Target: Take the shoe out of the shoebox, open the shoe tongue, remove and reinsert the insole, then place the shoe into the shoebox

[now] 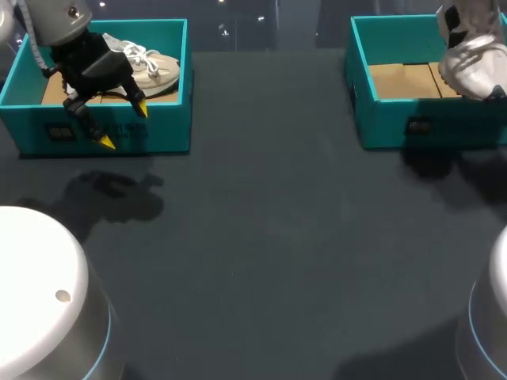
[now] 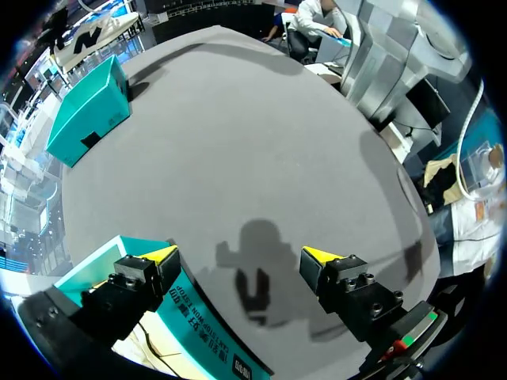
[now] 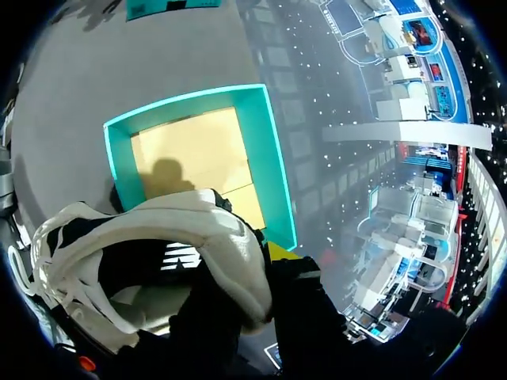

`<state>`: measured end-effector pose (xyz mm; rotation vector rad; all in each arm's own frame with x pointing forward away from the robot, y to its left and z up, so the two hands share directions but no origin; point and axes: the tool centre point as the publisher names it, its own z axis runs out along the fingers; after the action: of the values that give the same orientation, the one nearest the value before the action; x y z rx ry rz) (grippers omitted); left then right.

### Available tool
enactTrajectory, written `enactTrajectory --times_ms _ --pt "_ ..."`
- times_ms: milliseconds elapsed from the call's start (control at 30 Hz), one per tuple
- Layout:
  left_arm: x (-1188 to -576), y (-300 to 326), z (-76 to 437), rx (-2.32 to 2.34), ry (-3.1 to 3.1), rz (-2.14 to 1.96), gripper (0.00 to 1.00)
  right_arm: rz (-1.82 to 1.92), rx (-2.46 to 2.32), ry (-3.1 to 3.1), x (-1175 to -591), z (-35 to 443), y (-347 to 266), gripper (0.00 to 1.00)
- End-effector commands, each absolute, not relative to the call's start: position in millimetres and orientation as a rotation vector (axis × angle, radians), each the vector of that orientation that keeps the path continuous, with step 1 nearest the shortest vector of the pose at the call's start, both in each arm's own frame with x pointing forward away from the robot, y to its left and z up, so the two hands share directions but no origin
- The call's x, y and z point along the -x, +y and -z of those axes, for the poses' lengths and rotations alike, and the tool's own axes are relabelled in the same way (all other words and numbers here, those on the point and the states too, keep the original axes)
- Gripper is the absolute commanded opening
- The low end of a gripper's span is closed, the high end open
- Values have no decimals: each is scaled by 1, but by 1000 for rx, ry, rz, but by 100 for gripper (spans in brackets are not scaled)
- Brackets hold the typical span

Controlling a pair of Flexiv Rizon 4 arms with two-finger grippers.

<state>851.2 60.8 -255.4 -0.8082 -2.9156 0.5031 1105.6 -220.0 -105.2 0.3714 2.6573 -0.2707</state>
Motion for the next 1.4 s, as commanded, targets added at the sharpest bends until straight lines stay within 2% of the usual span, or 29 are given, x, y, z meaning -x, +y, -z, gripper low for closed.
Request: enactTrajectory --times_ms 33,300,533,833,1200,1400 --pt "-851 61 255 809 -2915 -501 100 242 -389 2667 -1133 108 -259 0" --pt "-851 61 255 809 -2915 -501 100 253 -426 2652 -1144 111 -282 0" --pt "-851 61 255 809 -2915 -501 100 248 -1185 2485 -1124 128 -329 0" --pt "-851 61 255 809 -2915 -501 100 261 -1728 2234 -1083 135 -370 0" --pt "-851 61 255 809 -2915 -501 100 261 -1728 2234 -1083 135 -370 0" --pt "-851 61 255 809 -2915 -501 100 283 -1963 1946 -1082 137 -380 0"
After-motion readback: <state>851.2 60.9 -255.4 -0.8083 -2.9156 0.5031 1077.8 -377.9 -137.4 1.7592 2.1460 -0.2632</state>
